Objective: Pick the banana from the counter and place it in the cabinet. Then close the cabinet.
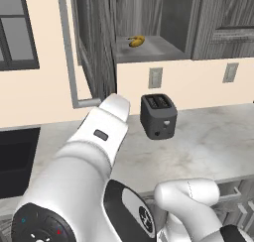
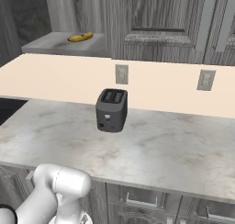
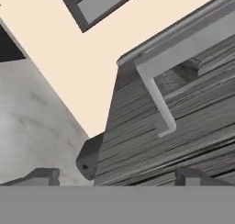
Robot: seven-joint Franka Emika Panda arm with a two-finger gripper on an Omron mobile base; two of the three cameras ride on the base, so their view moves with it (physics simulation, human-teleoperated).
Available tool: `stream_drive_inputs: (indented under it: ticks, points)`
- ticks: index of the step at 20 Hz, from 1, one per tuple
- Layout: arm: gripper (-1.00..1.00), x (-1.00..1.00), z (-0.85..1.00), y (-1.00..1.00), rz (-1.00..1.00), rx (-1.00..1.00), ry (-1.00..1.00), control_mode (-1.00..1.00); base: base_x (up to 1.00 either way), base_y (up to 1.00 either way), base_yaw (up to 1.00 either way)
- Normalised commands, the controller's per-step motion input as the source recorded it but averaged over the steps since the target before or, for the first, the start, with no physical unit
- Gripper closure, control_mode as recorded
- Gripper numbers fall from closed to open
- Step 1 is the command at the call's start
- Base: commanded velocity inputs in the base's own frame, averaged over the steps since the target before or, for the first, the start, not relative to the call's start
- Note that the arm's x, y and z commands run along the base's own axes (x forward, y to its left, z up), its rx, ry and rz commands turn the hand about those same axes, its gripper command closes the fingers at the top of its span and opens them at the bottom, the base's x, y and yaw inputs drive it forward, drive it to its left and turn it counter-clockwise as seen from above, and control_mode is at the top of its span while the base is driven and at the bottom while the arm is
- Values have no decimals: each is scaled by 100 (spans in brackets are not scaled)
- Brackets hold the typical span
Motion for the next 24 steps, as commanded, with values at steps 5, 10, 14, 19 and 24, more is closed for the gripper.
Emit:
stream_drive_inputs:
  ticks: [5, 10, 14, 19, 24]
  points:
    - [-100, 24, -15, 32, 0, -19, -5, -100, 0, 0, 0]
    - [-100, 2, -1, 31, -1, -18, -10, -100, 0, 0, 0]
    - [-100, -4, -11, 40, 0, -21, -11, -100, 0, 0, 0]
    - [-100, 47, -2, 16, -7, -15, -1, -100, 0, 0, 0]
    - [-100, 71, 0, 11, -9, -13, 0, -100, 0, 0, 0]
